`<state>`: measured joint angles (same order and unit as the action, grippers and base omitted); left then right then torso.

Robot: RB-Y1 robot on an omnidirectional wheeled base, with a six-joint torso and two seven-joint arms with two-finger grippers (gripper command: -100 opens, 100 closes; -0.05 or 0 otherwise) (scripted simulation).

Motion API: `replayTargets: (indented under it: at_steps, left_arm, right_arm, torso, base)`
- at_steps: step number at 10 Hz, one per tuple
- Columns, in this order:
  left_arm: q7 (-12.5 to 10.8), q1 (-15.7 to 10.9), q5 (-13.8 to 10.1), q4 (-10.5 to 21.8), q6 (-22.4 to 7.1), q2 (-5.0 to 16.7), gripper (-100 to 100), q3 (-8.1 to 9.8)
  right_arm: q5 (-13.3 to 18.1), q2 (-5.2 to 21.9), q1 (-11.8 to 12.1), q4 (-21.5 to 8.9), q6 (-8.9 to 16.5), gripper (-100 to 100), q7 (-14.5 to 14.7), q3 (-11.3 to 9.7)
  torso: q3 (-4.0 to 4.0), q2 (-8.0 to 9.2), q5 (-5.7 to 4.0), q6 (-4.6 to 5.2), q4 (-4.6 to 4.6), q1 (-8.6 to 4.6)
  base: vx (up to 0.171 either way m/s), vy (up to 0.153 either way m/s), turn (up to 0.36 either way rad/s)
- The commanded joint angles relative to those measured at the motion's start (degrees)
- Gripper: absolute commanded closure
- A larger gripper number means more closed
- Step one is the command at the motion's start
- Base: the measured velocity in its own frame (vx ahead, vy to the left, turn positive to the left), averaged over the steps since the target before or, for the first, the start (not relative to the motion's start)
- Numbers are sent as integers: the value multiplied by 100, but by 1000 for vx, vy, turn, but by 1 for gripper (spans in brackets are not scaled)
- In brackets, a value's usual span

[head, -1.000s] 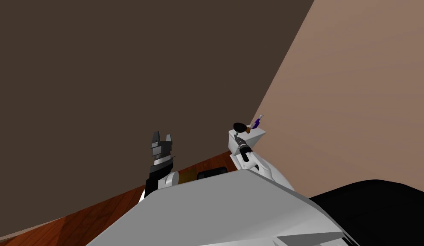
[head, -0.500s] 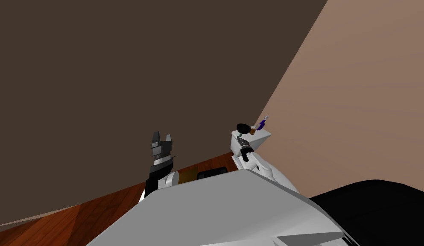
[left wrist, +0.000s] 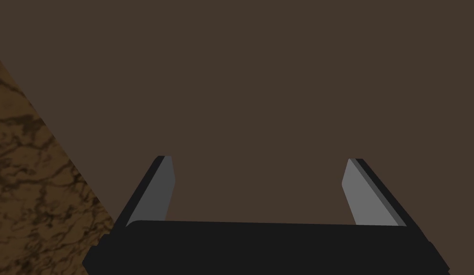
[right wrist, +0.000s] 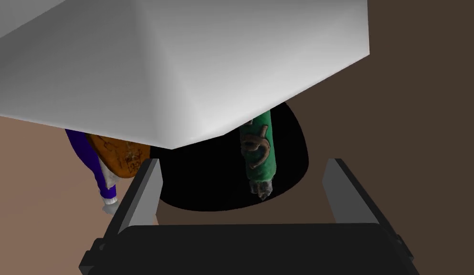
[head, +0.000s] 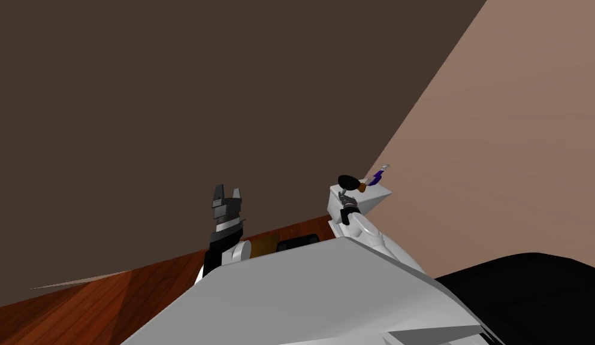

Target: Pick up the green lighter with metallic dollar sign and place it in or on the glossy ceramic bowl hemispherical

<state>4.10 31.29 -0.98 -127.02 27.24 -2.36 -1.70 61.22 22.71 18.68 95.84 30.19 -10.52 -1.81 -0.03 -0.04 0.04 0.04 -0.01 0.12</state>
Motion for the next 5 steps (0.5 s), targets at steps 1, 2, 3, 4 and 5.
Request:
replayTargets:
  at_steps: [1,2,3,4,5]
  left_arm:
    - [0,0,0,0,0,0,0,0]
    - [0,0,0,0,0,0,0,0]
    - [0,0,0,0,0,0,0,0]
    - [0,0,0,0,0,0,0,0]
    - [0,0,0,0,0,0,0,0]
  right_arm:
    - [172,9,-29,-124,99,-100,-56,18]
    - [300,61,-49,-211,244,-100,-60,21]
    - [414,108,-68,-289,374,-100,-64,23]
    - [514,149,-85,-357,487,-100,-67,25]
    - [600,184,-100,-414,584,-100,-69,26]
  torso:
    - [0,0,0,0,0,0]
    - [2,4,-1,1,1,-3]
    - [2,4,-1,1,1,-5]
    - [1,2,-1,0,1,-3]
    - [1,1,-1,0,0,-2]
  base:
    - [14,18,56]
    - [16,16,57]
    - [23,23,74]
    - [28,24,96]
    - [28,22,94]
